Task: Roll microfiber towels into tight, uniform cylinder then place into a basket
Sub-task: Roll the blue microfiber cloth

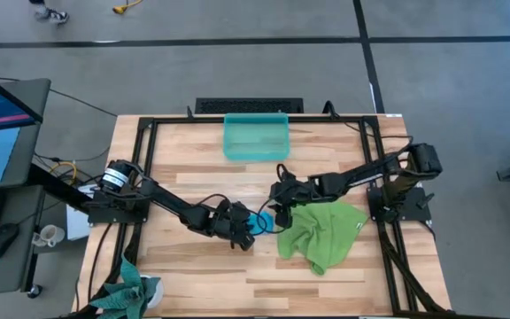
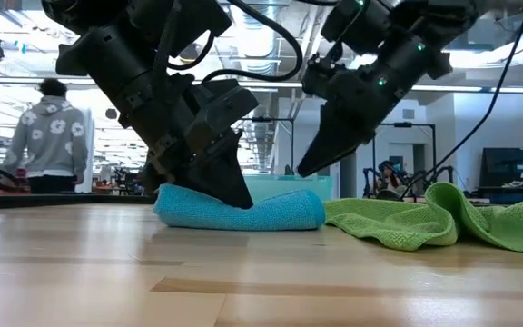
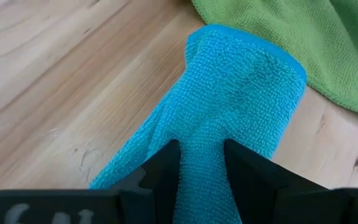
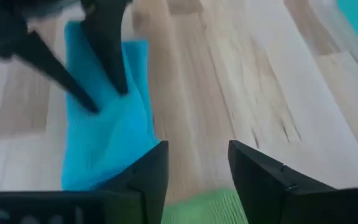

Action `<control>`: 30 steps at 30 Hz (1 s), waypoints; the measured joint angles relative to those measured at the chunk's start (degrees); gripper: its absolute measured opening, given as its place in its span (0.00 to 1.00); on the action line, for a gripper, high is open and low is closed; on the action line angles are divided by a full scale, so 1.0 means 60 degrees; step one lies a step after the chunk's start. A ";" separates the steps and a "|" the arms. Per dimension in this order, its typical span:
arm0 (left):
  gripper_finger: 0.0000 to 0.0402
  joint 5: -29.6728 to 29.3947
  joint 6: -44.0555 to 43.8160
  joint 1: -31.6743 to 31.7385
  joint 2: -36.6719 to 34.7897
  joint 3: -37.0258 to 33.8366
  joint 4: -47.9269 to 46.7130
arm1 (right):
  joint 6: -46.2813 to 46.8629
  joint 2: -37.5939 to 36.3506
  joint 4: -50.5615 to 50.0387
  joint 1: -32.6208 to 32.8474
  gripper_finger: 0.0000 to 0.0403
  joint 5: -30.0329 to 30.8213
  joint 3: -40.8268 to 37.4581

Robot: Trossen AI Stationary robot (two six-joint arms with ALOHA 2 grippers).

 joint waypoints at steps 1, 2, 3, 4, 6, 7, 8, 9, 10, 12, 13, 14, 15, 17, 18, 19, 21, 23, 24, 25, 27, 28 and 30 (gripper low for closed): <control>0.31 0.0000 0.0080 0.0003 0.0000 0.0000 0.0006 | -0.0110 -0.0159 -0.0698 0.0010 0.50 -0.0021 0.0142; 0.31 0.0000 0.0129 0.0005 0.0000 0.0000 0.0015 | -0.0166 -0.0280 -0.1533 0.0014 0.51 -0.0124 0.0381; 0.31 0.0003 0.0137 0.0007 0.0000 0.0000 0.0015 | -0.0179 -0.0340 -0.2306 0.0008 0.52 -0.0264 0.0710; 0.31 0.0000 0.0143 0.0008 0.0000 0.0000 0.0018 | -0.0174 -0.0441 -0.3154 -0.0001 0.54 -0.0396 0.1001; 0.31 0.0011 0.0255 0.0036 0.0000 0.0000 0.0040 | 0.0028 -0.0654 -0.4881 0.0000 0.55 -0.0600 0.1526; 0.31 0.0011 0.0317 0.0057 0.0000 0.0003 0.0056 | 0.0219 -0.0738 -0.5367 0.0023 0.56 -0.0667 0.1758; 0.31 0.0024 0.0325 0.0087 0.0005 0.0001 0.0095 | 0.0334 -0.0855 -0.5726 0.0063 0.56 -0.0703 0.1888; 0.31 0.0080 0.0324 0.0115 0.0004 0.0002 0.0096 | 0.0334 -0.0979 -0.5874 0.0125 0.56 -0.0706 0.1919; 0.31 0.0139 0.0322 0.0129 0.0004 0.0004 0.0082 | 0.0268 -0.1127 -0.5970 0.0208 0.57 -0.0709 0.1906; 0.31 0.0229 0.0319 0.0138 0.0004 0.0004 0.0083 | 0.0140 -0.1426 -0.5899 0.0427 0.57 -0.0724 0.1731; 0.31 0.0244 0.0319 0.0138 0.0004 0.0004 0.0069 | 0.0140 -0.1592 -0.5823 0.0548 0.56 -0.0721 0.1556; 0.31 0.0248 0.0319 0.0138 0.0004 0.0004 0.0058 | 0.0140 -0.1741 -0.5659 0.0679 0.56 -0.0716 0.1321; 0.31 0.0247 0.0319 0.0138 0.0004 0.0004 0.0062 | 0.0141 -0.1854 -0.5300 0.0820 0.56 -0.0698 0.1063; 0.31 0.0255 0.0337 0.0138 0.0004 0.0004 0.0073 | 0.0133 -0.2118 -0.4305 0.1106 0.55 -0.0564 0.0390; 0.31 0.0257 0.0351 0.0138 0.0004 0.0004 0.0073 | 0.0126 -0.2209 -0.3526 0.1230 0.55 -0.0456 0.0026; 0.31 0.0259 0.0355 0.0138 0.0004 0.0004 0.0074 | 0.0117 -0.2249 -0.2735 0.1333 0.55 -0.0440 -0.0317; 0.31 0.0262 0.0351 0.0138 0.0004 0.0004 0.0092 | 0.0066 -0.2284 -0.1320 0.1461 0.55 -0.0440 -0.0977; 0.31 0.0263 0.0337 0.0138 0.0004 0.0004 0.0091 | 0.0046 -0.2255 0.0220 0.1493 0.55 -0.0436 -0.1471; 0.31 0.0282 0.0320 0.0138 0.0004 0.0004 0.0098 | 0.0046 -0.2265 0.0948 0.1493 0.55 -0.0433 -0.1655; 0.31 0.0295 0.0289 0.0138 0.0004 0.0004 0.0085 | 0.0046 -0.2265 0.1556 0.1489 0.55 -0.0422 -0.1803; 0.31 0.0295 0.0172 0.0138 0.0004 0.0004 0.0073 | 0.0046 -0.2265 0.2337 0.1426 0.55 -0.0424 -0.2016; 0.31 0.0301 0.0157 0.0138 0.0004 0.0004 0.0063 | 0.0046 -0.2265 0.2556 0.1402 0.55 -0.0422 -0.2069; 0.31 0.0303 0.0156 0.0138 0.0004 0.0007 0.0052 | 0.0046 -0.2265 0.2728 0.1338 0.55 -0.0421 -0.2070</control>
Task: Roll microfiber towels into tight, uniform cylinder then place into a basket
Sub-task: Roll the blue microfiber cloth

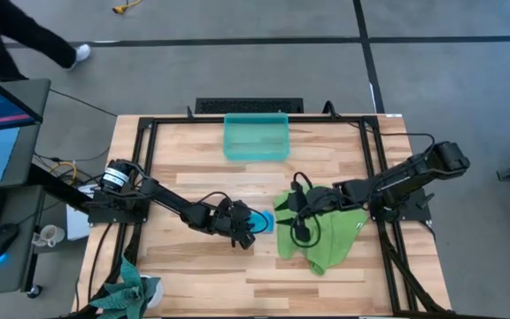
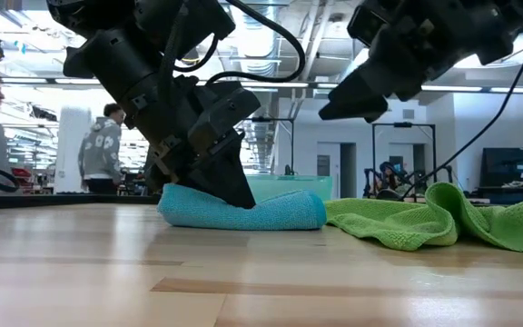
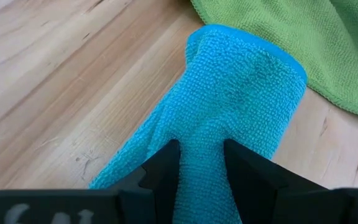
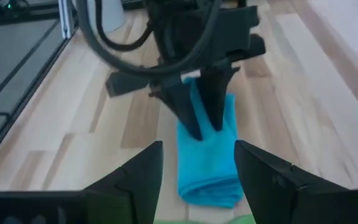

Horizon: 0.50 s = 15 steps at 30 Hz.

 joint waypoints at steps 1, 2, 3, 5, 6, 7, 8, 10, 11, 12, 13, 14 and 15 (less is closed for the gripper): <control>0.31 0.0005 0.0003 0.0000 0.0000 0.0000 0.0003 | 0.0000 0.0000 0.0043 -0.0040 0.55 0.0010 0.0000; 0.31 0.0006 0.0003 0.0000 0.0000 0.0000 0.0003 | -0.0004 0.0000 0.0074 -0.0084 0.55 0.0010 0.0000; 0.31 0.0003 0.0003 0.0004 0.0000 0.0000 0.0003 | -0.0004 0.0000 0.0094 -0.0162 0.55 0.0010 0.0000; 0.31 -0.0005 0.0026 0.0015 0.0000 0.0000 0.0017 | 0.0000 0.0000 0.0087 -0.0347 0.55 0.0017 0.0000; 0.31 -0.0008 0.0067 0.0015 0.0000 0.0000 0.0020 | -0.0003 0.0000 0.0074 -0.0433 0.56 0.0030 0.0000; 0.31 -0.0008 0.0083 0.0015 0.0000 0.0000 0.0027 | -0.0004 0.0000 0.0073 -0.0515 0.56 0.0061 0.0000; 0.31 -0.0010 0.0087 0.0015 0.0000 0.0000 0.0027 | -0.0004 0.0000 0.0084 -0.0587 0.57 0.0062 0.0000; 0.31 -0.0012 0.0091 0.0015 0.0000 0.0000 0.0028 | -0.0004 0.0000 0.0161 -0.0711 0.59 0.0057 0.0000; 0.31 -0.0016 0.0094 0.0015 0.0000 0.0000 0.0028 | -0.0005 0.0000 0.0185 -0.0755 0.60 0.0057 0.0000; 0.31 -0.0019 0.0097 0.0015 0.0000 0.0000 0.0032 | -0.0004 0.0000 0.0185 -0.0796 0.61 0.0054 0.0000; 0.31 -0.0019 0.0104 0.0015 0.0000 0.0000 0.0032 | -0.0004 0.0000 0.0178 -0.0831 0.62 0.0053 0.0000; 0.31 -0.0028 0.0116 0.0015 0.0000 0.0000 0.0034 | -0.0004 0.0000 0.0181 -0.0867 0.62 0.0040 0.0000; 0.31 -0.0038 0.0125 0.0015 0.0000 0.0000 0.0036 | -0.0003 0.0000 0.0191 -0.0910 0.63 -0.0017 0.0000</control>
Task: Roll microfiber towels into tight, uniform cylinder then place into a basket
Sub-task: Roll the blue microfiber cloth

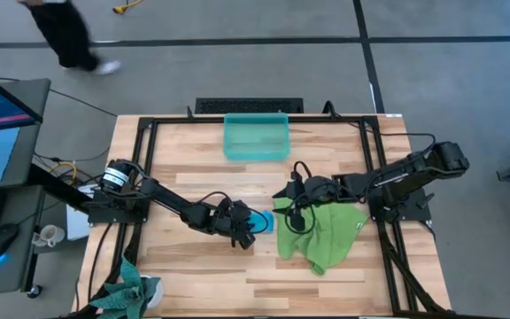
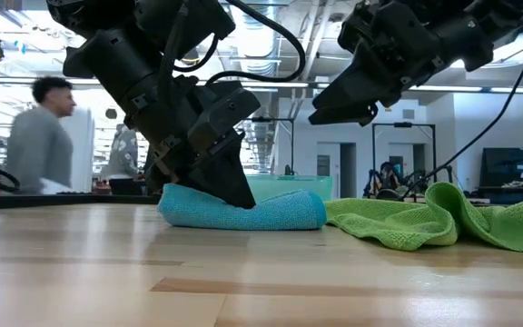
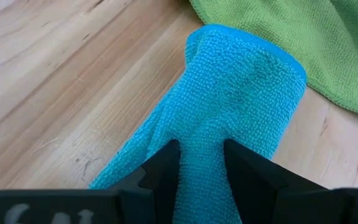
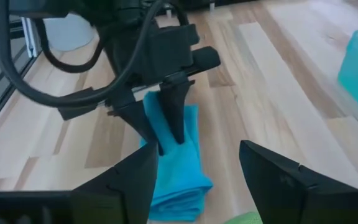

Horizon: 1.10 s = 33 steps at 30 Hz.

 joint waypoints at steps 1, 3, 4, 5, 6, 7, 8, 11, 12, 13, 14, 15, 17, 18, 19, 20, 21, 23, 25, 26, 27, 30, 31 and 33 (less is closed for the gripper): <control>0.31 -0.0007 0.0002 0.0000 0.0000 0.0000 0.0001 | 0.0003 0.0000 0.0017 -0.0024 0.63 -0.0034 0.0000; 0.31 -0.0010 0.0002 0.0000 0.0000 0.0000 0.0004 | 0.0061 0.0000 0.0081 -0.0064 0.63 -0.0043 0.0002; 0.31 -0.0010 0.0002 0.0000 0.0000 0.0000 0.0004 | 0.0071 0.0000 0.0089 -0.0064 0.63 -0.0046 0.0004; 0.31 -0.0010 0.0002 0.0000 0.0000 0.0000 0.0004 | 0.0073 0.0036 0.0092 -0.0061 0.63 -0.0046 0.0004; 0.31 -0.0013 0.0002 -0.0004 0.0000 0.0000 0.0007 | 0.0074 0.0191 0.0234 -0.0057 0.63 -0.0047 0.0009; 0.31 -0.0014 0.0002 -0.0004 0.0000 0.0002 0.0010 | 0.0076 0.0363 0.0375 -0.0057 0.63 -0.0065 0.0017; 0.31 -0.0016 0.0006 -0.0004 0.0000 0.0000 0.0036 | 0.0076 0.0504 0.0424 -0.0053 0.63 -0.0074 -0.0006; 0.31 -0.0017 0.0009 -0.0004 0.0000 -0.0001 0.0132 | 0.0015 0.1123 0.1247 -0.0046 0.63 -0.0064 0.0033; 0.31 -0.0017 0.0009 -0.0004 0.0000 -0.0004 0.0153 | 0.0009 0.1345 0.1332 -0.0048 0.63 -0.0047 0.0028; 0.31 -0.0017 0.0009 -0.0004 0.0000 -0.0004 0.0150 | 0.0009 0.1515 0.1342 -0.0066 0.63 -0.0047 -0.0004; 0.31 -0.0017 0.0009 -0.0004 0.0000 -0.0004 0.0151 | 0.0008 0.1683 0.1411 -0.0082 0.63 -0.0046 -0.0001; 0.31 -0.0021 0.0012 -0.0004 0.0000 0.0000 0.0151 | 0.0011 0.1890 0.1496 -0.0103 0.63 -0.0049 0.0111; 0.31 -0.0021 0.0041 -0.0004 0.0000 -0.0004 0.0162 | 0.0089 0.2127 0.1470 -0.0130 0.63 -0.0046 0.0190; 0.31 -0.0021 0.0046 -0.0004 0.0000 -0.0002 0.0158 | 0.0155 0.2304 0.1484 -0.0130 0.63 -0.0042 0.0284; 0.31 -0.0021 0.0049 -0.0004 0.0000 0.0000 0.0154 | 0.0173 0.2552 0.1525 -0.0133 0.63 -0.0046 0.0423; 0.31 -0.0022 0.0049 -0.0004 0.0000 -0.0002 0.0174 | 0.0173 0.2744 0.1513 -0.0130 0.63 -0.0059 0.0490; 0.31 -0.0025 0.0049 -0.0004 0.0000 -0.0004 0.0182 | 0.0171 0.2902 0.1456 -0.0130 0.63 -0.0070 0.0566; 0.31 -0.0025 0.0051 -0.0004 0.0000 0.0000 0.0175 | 0.0171 0.3268 0.1491 -0.0119 0.63 -0.0083 0.0831; 0.31 -0.0025 0.0053 -0.0004 0.0000 0.0000 0.0175 | 0.0174 0.3596 0.1403 -0.0122 0.63 -0.0184 0.1029; 0.31 -0.0025 0.0052 -0.0004 0.0000 0.0000 0.0174 | 0.0194 0.3740 0.1202 -0.0123 0.63 -0.0316 0.1119; 0.31 -0.0025 0.0053 -0.0004 0.0000 0.0000 0.0171 | 0.0267 0.3948 0.1096 -0.0134 0.63 -0.0496 0.1310; 0.31 -0.0028 0.0057 -0.0004 0.0000 0.0003 0.0156 | 0.0517 0.4256 0.0540 -0.0192 0.63 -0.1011 0.1677; 0.31 -0.0028 0.0057 -0.0004 0.0000 0.0004 0.0161 | 0.0612 0.4262 0.0319 -0.0192 0.63 -0.1110 0.1742; 0.31 -0.0030 0.0057 -0.0004 0.0000 0.0004 0.0177 | 0.0755 0.4475 0.0058 -0.0199 0.63 -0.1325 0.2000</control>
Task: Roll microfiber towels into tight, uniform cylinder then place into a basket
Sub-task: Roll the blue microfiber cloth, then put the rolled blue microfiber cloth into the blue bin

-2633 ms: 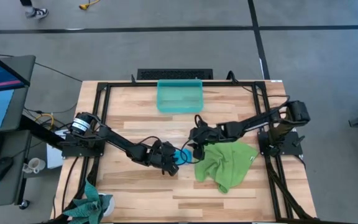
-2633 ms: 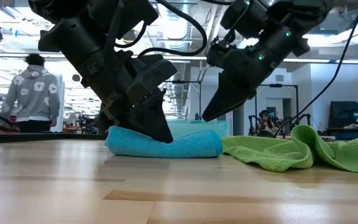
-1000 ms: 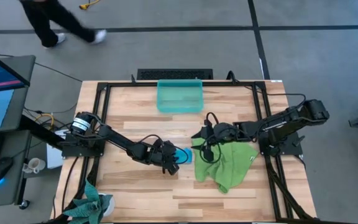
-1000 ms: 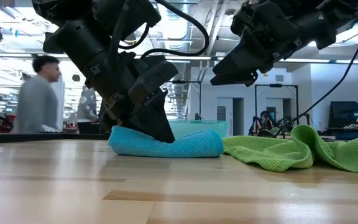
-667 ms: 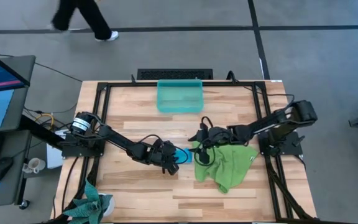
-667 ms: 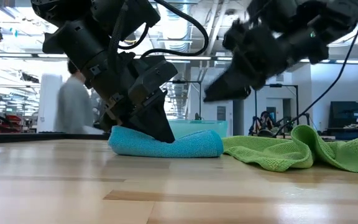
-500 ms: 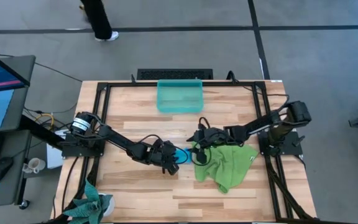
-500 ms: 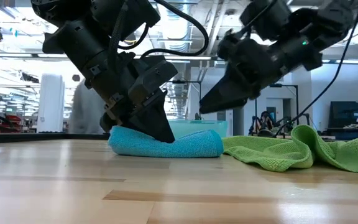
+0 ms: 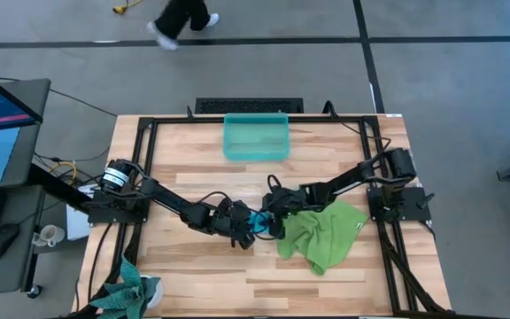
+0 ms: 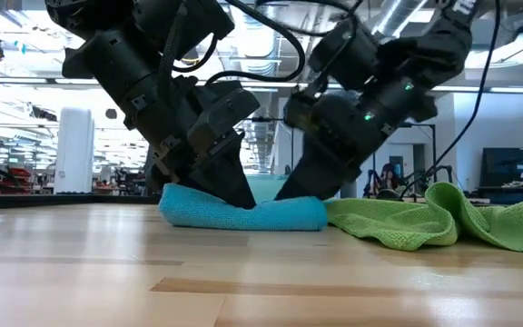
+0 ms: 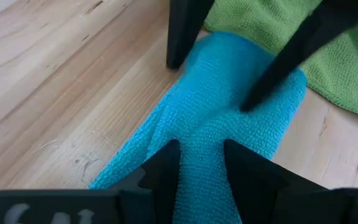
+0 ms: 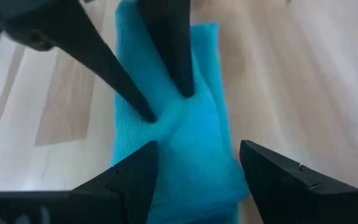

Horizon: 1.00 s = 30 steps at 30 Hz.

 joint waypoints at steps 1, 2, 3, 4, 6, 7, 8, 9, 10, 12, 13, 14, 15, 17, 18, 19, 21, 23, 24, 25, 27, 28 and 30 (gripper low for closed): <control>0.31 -0.0002 0.0000 -0.0004 0.0000 0.0000 0.0020 | 0.0079 0.0048 -0.0131 -0.0003 0.63 -0.0131 0.0030; 0.31 -0.0003 0.0004 0.0000 0.0004 0.0001 0.0086 | 0.0161 0.0016 -0.0373 -0.0009 0.63 -0.0360 0.0108; 0.31 -0.0024 0.0000 0.0000 0.0004 0.0004 0.0103 | 0.0236 0.0020 -0.0507 -0.0011 0.62 -0.0590 0.0176; 0.31 -0.0048 0.0000 -0.0004 0.0004 0.0004 0.0103 | 0.0279 0.0082 -0.0635 -0.0011 0.61 -0.0654 0.0261; 0.31 -0.0061 0.0001 -0.0006 0.0004 0.0000 0.0153 | 0.0312 0.0166 -0.1004 -0.0011 0.59 -0.0691 0.0439; 0.31 -0.0064 0.0000 -0.0004 0.0004 0.0000 0.0154 | 0.0312 0.0166 -0.1232 -0.0011 0.57 -0.0690 0.0525; 0.31 -0.0063 0.0000 -0.0005 0.0004 0.0000 0.0157 | 0.0312 0.0169 -0.1462 -0.0017 0.55 -0.0685 0.0586; 0.31 -0.0068 0.0000 -0.0007 0.0004 0.0000 0.0158 | 0.0312 0.0173 -0.1624 -0.0028 0.53 -0.0680 0.0619; 0.31 -0.0072 0.0003 -0.0005 0.0004 0.0000 0.0158 | 0.0312 0.0169 -0.1689 -0.0041 0.50 -0.0678 0.0619; 0.31 -0.0131 0.0199 -0.0004 0.0007 0.0004 0.0208 | 0.0319 0.0178 -0.1811 -0.0061 0.44 -0.0698 0.0619; 0.31 -0.0204 0.0369 -0.0004 0.0011 0.0000 0.0270 | 0.0323 0.0180 -0.1847 -0.0062 0.41 -0.0711 0.0616; 0.31 -0.0289 0.0538 -0.0005 0.0015 0.0004 0.0296 | 0.0328 0.0180 -0.1863 -0.0062 0.38 -0.0729 0.0611; 0.31 -0.0367 0.0688 -0.0007 0.0010 0.0004 0.0296 | 0.0334 0.0181 -0.1873 -0.0061 0.35 -0.0750 0.0609; 0.31 -0.0407 0.1058 -0.0007 -0.0048 0.0000 0.0274 | 0.0337 0.0187 -0.1904 -0.0055 0.28 -0.0780 0.0609; 0.31 -0.0403 0.1168 -0.0004 -0.0090 0.0000 0.0253 | 0.0336 0.0187 -0.1930 -0.0055 0.25 -0.0786 0.0609; 0.31 -0.0403 0.1287 0.0000 -0.0169 -0.0007 0.0197 | 0.0337 0.0187 -0.1959 -0.0051 0.21 -0.0789 0.0609; 0.31 -0.0409 0.1473 -0.0040 -0.0402 -0.0009 0.0018 | 0.0333 0.0187 -0.1980 -0.0051 0.16 -0.0800 0.0609; 0.31 -0.0436 0.1577 -0.0094 -0.0700 -0.0025 -0.0411 | 0.0329 0.0187 -0.1991 -0.0051 0.11 -0.0795 0.0605; 0.31 -0.0464 0.1596 -0.0135 -0.0891 -0.0025 -0.0677 | 0.0326 0.0187 -0.1998 -0.0051 0.10 -0.0793 0.0600; 0.31 -0.0514 0.1595 -0.0164 -0.1119 -0.0025 -0.1047 | 0.0326 0.0187 -0.1998 -0.0051 0.09 -0.0792 0.0597; 0.31 -0.0724 0.1581 -0.0230 -0.1598 -0.0025 -0.1730 | 0.0319 0.0187 -0.2005 -0.0051 0.08 -0.0786 0.0594; 0.31 -0.0812 0.1574 -0.0266 -0.1849 -0.0025 -0.2152 | 0.0319 0.0191 -0.2005 -0.0051 0.08 -0.0783 0.0591; 0.31 -0.0992 0.1559 -0.0277 -0.2461 -0.0029 -0.3003 | 0.0323 0.0191 -0.2007 -0.0047 0.09 -0.0771 0.0590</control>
